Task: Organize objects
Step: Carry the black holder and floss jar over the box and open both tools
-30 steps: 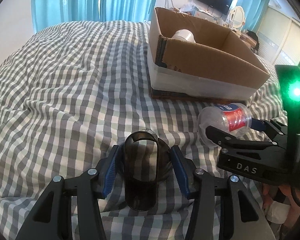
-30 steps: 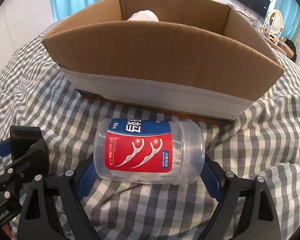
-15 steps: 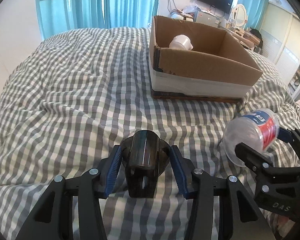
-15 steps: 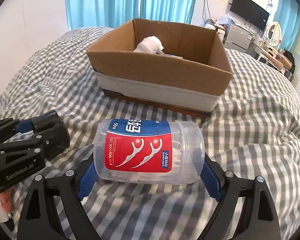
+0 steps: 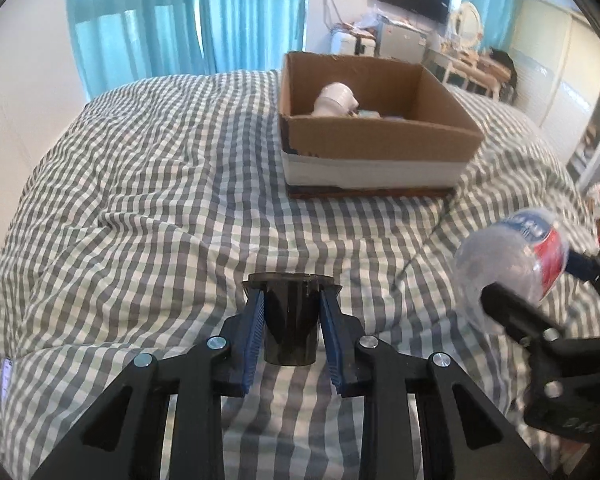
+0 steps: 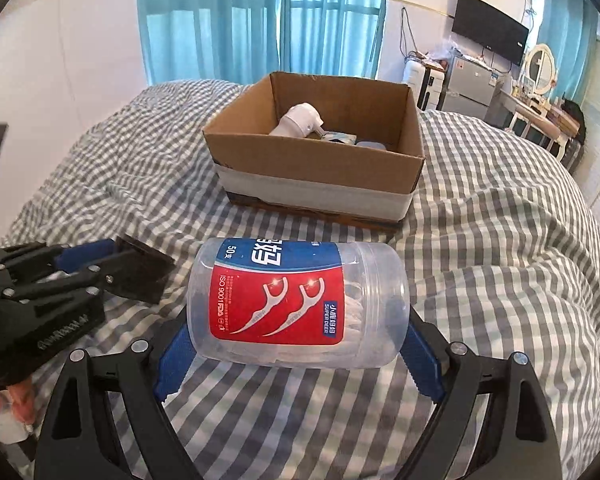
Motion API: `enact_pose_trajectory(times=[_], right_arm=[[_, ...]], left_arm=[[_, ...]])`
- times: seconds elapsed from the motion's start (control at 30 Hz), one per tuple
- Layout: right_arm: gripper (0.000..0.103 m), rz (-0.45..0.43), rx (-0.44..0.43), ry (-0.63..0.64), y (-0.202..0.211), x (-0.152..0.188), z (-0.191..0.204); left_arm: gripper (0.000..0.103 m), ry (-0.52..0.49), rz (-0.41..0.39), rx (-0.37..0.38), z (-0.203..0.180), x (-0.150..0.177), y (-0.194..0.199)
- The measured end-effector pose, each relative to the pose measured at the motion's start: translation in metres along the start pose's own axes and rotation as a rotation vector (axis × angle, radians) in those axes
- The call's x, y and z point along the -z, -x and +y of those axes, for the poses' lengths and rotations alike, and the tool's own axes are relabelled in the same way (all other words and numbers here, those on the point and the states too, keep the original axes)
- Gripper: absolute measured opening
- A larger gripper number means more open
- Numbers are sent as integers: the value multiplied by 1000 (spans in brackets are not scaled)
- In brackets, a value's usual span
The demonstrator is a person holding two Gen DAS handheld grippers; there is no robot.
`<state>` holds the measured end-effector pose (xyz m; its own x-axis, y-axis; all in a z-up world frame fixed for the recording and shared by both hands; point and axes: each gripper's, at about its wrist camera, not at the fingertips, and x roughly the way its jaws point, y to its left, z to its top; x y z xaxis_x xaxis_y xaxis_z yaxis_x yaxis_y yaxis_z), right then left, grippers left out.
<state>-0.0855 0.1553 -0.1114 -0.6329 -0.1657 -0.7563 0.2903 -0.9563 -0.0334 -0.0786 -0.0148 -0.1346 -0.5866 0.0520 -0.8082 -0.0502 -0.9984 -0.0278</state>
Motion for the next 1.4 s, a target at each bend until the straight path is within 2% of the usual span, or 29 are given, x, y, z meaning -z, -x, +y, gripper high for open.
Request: enact_pose_trajectory(times=[0.1, 0.3, 0.57, 0.8, 1.03, 1.2, 1.4], right_arm=[[89, -11, -5, -3, 9, 5, -1], [89, -36, -12, -15, 25, 9, -8], [89, -76, -12, -11, 43, 2, -13], [89, -136, -5, -5, 65, -24, -21], [89, -201, 9, -2, 75, -71, -36], [89, -223, 9, 2, 66, -108, -42], [89, -219, 20, -2, 32, -152, -53]], left_arm=[[28, 6, 26, 15, -1, 7, -6], [28, 30, 18, 30, 0, 9, 5], [28, 21, -48, 54, -10, -11, 43], [28, 3, -130, 77, -17, -52, 76], [28, 2, -201, 97, -22, -104, 89], [28, 0, -226, 102, -24, -144, 79], [28, -30, -213, 79, -26, -186, 47]])
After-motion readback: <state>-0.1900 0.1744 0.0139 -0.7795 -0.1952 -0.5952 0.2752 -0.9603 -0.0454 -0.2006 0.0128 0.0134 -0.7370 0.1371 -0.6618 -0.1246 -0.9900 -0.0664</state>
